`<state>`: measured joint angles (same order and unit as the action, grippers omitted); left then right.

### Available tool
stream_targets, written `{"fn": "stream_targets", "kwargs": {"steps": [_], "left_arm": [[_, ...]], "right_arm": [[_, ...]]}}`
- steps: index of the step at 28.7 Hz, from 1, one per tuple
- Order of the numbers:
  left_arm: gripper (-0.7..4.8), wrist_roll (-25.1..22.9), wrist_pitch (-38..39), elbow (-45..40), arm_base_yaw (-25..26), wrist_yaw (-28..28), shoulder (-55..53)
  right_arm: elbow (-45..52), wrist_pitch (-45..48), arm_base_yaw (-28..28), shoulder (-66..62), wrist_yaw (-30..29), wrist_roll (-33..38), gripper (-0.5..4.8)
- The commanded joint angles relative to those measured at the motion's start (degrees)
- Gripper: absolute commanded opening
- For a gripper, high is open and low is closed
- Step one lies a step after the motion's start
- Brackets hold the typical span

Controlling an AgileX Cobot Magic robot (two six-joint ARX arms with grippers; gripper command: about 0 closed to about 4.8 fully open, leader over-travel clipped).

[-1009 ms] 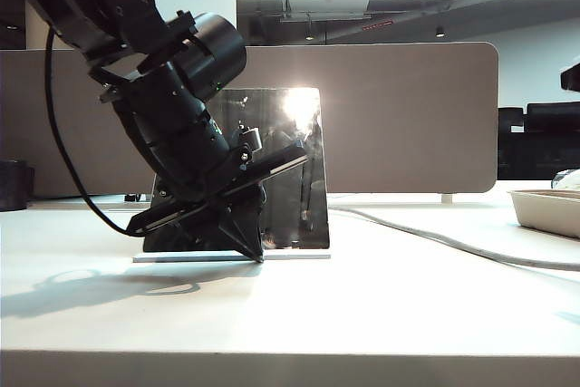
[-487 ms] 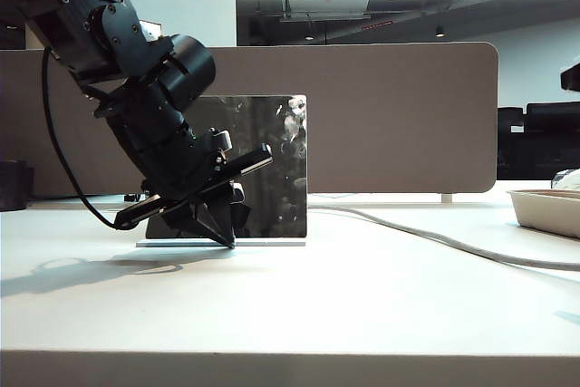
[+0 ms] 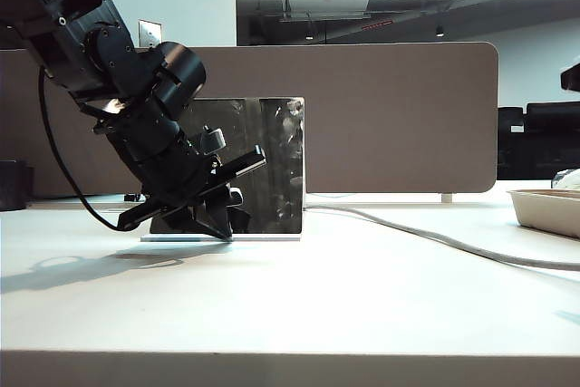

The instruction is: Push the base of the mirror on the table to move it forward for a short distance.

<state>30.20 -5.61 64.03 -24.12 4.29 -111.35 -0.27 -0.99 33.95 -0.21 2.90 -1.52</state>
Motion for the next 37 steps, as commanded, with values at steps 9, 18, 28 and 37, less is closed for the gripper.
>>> {"fn": "stream_targets", "kwargs": {"steps": [9,18,28,37], "left_arm": [[-0.02,0.2,3.4,0.4,0.4,2.4,0.9],[-0.02,-5.8,14.0,0.4,-1.7,-0.5,11.1],[-0.02,-16.1,37.6,0.4,-1.9,-17.3,42.1],[-0.02,-17.6,34.5,-9.0,7.5,-16.6,67.6]], "right_arm": [[0.0,0.8,0.0,0.0,0.0,0.0,0.22],[0.0,0.8,0.0,0.0,0.0,-0.1,0.22],[0.0,0.8,0.0,0.0,0.0,-0.1,0.22],[0.0,0.8,0.0,0.0,0.0,-0.1,0.22]]}}
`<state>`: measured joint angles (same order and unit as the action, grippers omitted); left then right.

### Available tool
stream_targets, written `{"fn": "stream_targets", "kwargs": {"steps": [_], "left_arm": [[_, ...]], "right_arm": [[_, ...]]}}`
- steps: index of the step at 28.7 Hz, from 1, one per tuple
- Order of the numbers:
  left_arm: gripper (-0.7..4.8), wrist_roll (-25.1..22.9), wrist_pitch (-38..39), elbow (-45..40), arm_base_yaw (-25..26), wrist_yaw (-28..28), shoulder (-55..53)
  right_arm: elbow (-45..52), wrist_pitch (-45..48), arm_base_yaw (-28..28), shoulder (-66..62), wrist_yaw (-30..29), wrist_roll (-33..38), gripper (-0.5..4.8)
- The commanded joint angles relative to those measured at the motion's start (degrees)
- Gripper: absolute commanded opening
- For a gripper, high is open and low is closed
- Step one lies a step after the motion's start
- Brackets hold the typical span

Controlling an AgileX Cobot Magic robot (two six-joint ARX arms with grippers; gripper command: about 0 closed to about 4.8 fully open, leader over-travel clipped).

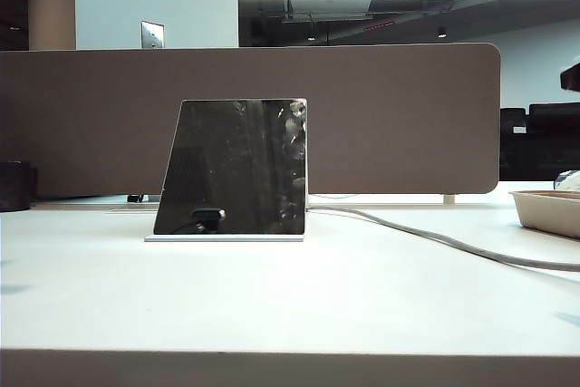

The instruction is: Push the base of the mirror on the table to move it forward for a short distance.

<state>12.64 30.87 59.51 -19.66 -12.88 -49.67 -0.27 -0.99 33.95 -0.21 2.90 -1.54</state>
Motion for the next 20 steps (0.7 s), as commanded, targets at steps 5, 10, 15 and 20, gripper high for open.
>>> {"fn": "stream_targets", "kwargs": {"steps": [5,10,15,20], "left_arm": [[-0.02,-0.7,-6.7,-15.8,9.9,1.6,21.1],[-0.02,-2.6,-9.6,-25.7,13.6,1.5,34.2],[-0.02,-2.8,-15.8,-34.0,13.6,1.6,40.7],[-0.02,-2.1,-21.5,-42.1,13.4,1.8,43.5]], "right_arm": [[0.0,0.8,0.0,0.0,0.0,0.0,0.22],[0.0,0.8,0.0,0.0,0.0,0.0,0.22],[0.0,0.8,0.0,0.0,0.0,0.0,0.22],[0.0,0.8,0.0,0.0,0.0,0.0,0.22]]}}
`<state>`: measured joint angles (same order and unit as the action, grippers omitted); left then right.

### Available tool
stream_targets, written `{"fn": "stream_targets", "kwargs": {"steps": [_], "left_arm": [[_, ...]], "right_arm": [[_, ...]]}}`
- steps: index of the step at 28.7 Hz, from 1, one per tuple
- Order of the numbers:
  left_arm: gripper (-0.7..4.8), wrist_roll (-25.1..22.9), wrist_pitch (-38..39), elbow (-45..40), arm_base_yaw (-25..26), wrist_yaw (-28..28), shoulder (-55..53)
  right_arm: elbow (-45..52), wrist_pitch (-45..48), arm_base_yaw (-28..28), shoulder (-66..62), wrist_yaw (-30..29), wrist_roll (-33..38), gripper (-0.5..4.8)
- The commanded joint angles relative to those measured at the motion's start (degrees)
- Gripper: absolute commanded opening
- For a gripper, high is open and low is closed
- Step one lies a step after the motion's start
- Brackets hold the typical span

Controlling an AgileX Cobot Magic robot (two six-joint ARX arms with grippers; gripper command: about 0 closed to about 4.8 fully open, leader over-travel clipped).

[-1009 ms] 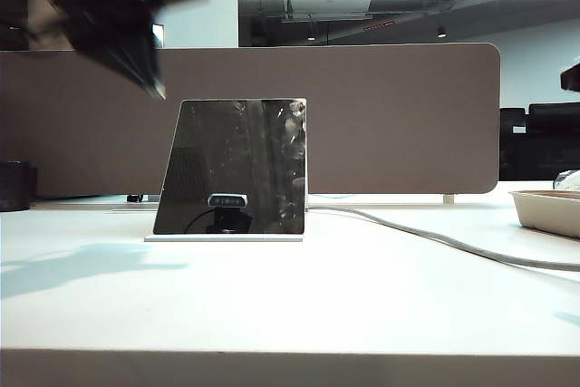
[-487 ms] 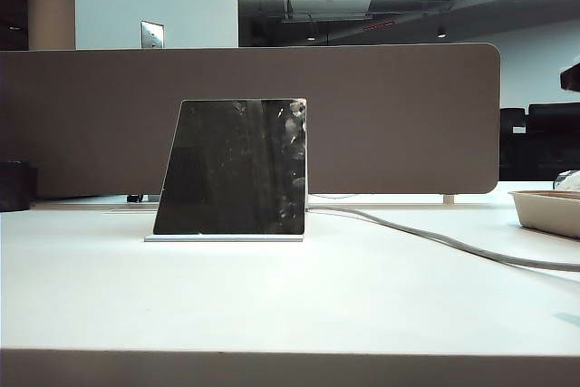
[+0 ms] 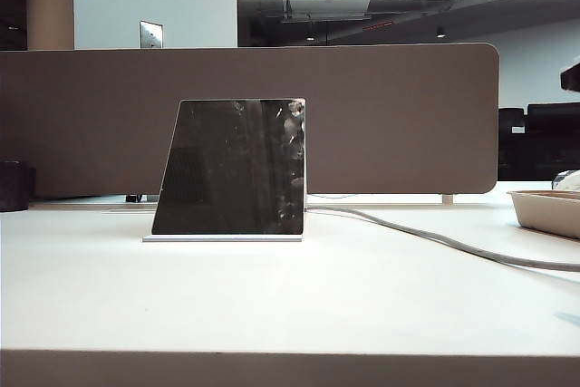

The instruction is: Push the base of the mirror on the table to move it forward for a short distance.

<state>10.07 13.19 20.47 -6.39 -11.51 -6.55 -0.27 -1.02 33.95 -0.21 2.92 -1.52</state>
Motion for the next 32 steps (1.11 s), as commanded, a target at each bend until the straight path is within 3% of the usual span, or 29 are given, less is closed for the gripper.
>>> {"fn": "stream_targets", "kwargs": {"steps": [1,9,18,32], "left_arm": [[-0.02,1.1,-4.5,-4.7,0.1,1.1,0.7],[-0.02,0.9,-5.1,-11.4,0.1,5.6,2.5],[-0.02,-2.7,-5.2,-15.1,1.0,10.5,6.4],[-0.02,-4.1,-7.1,-19.3,3.8,10.5,6.4]], "right_arm": [[0.0,0.8,0.0,0.0,-0.1,-0.1,0.22],[0.0,0.8,0.0,0.0,-0.1,-0.1,0.22],[0.0,0.8,0.0,0.0,-0.1,-0.1,0.22],[0.0,0.8,0.0,0.0,-0.1,-0.1,0.22]]}}
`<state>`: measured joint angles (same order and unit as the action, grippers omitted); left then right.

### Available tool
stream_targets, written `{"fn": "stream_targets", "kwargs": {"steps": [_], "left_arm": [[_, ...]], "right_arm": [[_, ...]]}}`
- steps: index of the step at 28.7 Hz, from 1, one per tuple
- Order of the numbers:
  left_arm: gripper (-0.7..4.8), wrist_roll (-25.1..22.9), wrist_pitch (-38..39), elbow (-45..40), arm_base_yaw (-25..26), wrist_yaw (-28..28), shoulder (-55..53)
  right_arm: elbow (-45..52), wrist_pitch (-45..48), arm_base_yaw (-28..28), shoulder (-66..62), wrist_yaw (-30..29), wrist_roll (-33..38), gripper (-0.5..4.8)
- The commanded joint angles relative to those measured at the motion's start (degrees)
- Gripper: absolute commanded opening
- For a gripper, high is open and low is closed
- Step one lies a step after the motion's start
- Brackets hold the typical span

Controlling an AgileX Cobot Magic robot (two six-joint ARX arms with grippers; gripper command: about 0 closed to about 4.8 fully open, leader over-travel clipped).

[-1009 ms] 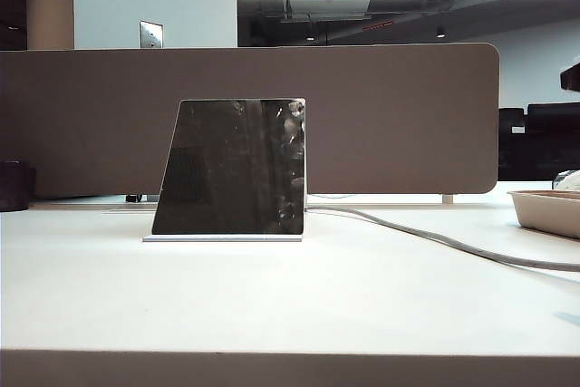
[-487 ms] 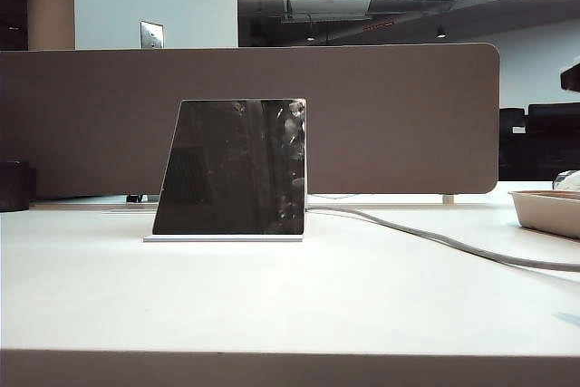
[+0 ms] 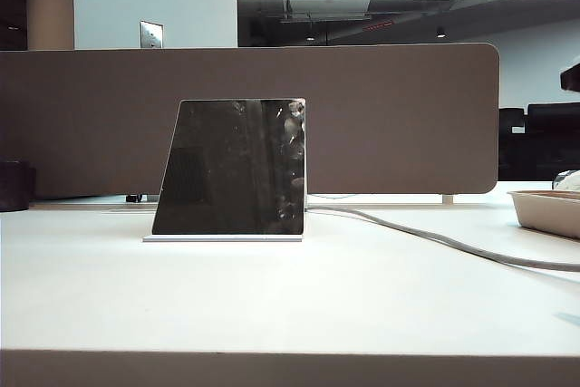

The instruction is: Push the base of the mirror on the table to move it forward for a short distance.

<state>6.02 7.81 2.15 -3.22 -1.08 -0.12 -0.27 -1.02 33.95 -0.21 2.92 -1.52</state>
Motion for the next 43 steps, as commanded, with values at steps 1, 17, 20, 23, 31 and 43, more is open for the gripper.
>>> {"fn": "stream_targets", "kwargs": {"steps": [1,17,20,23,31,43], "left_arm": [[-0.02,-0.1,-2.0,-1.4,0.7,0.0,0.0],[-0.02,-3.1,-1.9,-1.7,5.6,0.5,0.0],[-0.02,-3.7,-1.9,-1.7,5.6,0.5,0.0],[-0.02,-4.9,-1.9,-1.7,5.6,1.4,0.0],[-0.02,-6.3,-1.9,-1.7,5.6,1.3,0.0],[-0.02,-7.1,-1.9,-1.7,5.6,1.3,0.0]], "right_arm": [[0.0,0.8,0.0,0.0,-0.1,-0.1,0.22],[0.0,0.8,0.0,0.0,-0.1,-0.1,0.22],[0.0,0.8,0.0,0.0,-0.1,0.0,0.22],[0.0,0.8,0.0,0.0,-0.1,-0.1,0.22],[0.0,0.8,0.0,0.0,-0.1,-0.1,0.22],[0.0,0.8,0.0,0.0,-0.1,-0.1,0.22]]}}
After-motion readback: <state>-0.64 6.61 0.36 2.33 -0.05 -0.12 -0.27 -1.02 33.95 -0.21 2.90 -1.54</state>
